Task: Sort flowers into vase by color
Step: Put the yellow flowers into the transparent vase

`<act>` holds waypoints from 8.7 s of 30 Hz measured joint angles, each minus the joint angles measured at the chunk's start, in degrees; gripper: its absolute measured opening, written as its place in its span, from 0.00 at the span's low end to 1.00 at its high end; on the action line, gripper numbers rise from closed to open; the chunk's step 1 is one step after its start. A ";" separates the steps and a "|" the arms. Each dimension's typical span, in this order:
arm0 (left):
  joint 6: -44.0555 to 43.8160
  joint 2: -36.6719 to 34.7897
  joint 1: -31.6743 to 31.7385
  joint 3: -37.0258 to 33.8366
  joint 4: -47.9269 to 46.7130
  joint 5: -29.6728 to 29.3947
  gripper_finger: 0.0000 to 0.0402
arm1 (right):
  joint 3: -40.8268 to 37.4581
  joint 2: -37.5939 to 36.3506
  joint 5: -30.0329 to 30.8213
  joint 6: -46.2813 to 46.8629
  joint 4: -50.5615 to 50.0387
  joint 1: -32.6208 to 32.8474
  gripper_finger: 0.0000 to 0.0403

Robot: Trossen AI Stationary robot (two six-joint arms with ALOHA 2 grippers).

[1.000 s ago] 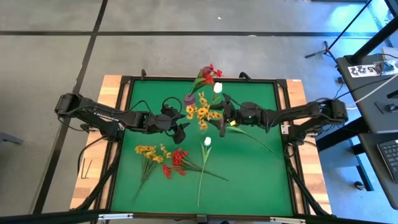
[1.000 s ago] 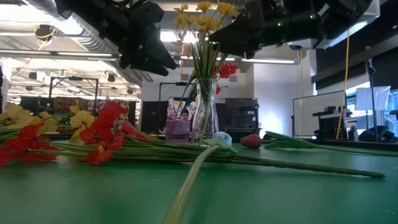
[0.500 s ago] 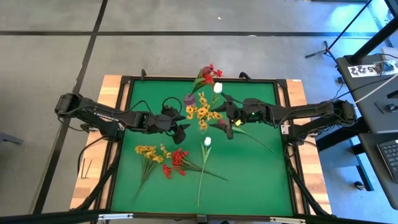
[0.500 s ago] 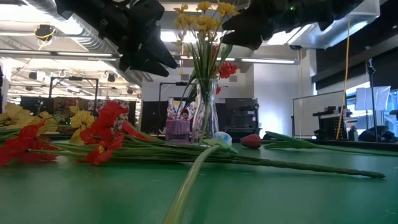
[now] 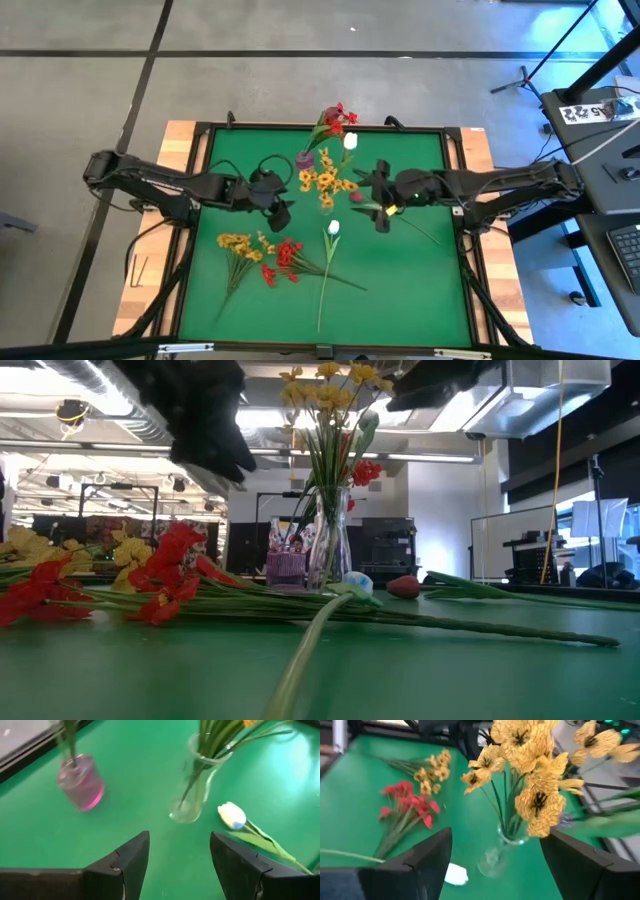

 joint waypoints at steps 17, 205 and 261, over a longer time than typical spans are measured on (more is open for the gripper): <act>-34.39 -1.09 -12.55 8.20 -26.77 19.84 0.51 | 4.25 -2.46 16.96 10.26 -22.68 11.61 0.75; 33.50 17.95 -14.71 55.36 1.28 -12.44 0.42 | 4.18 -4.82 10.65 -8.01 26.77 11.11 0.02; 26.50 -10.24 -8.09 -5.04 37.63 -19.56 0.45 | -31.95 10.13 -12.62 6.29 88.83 -14.77 0.04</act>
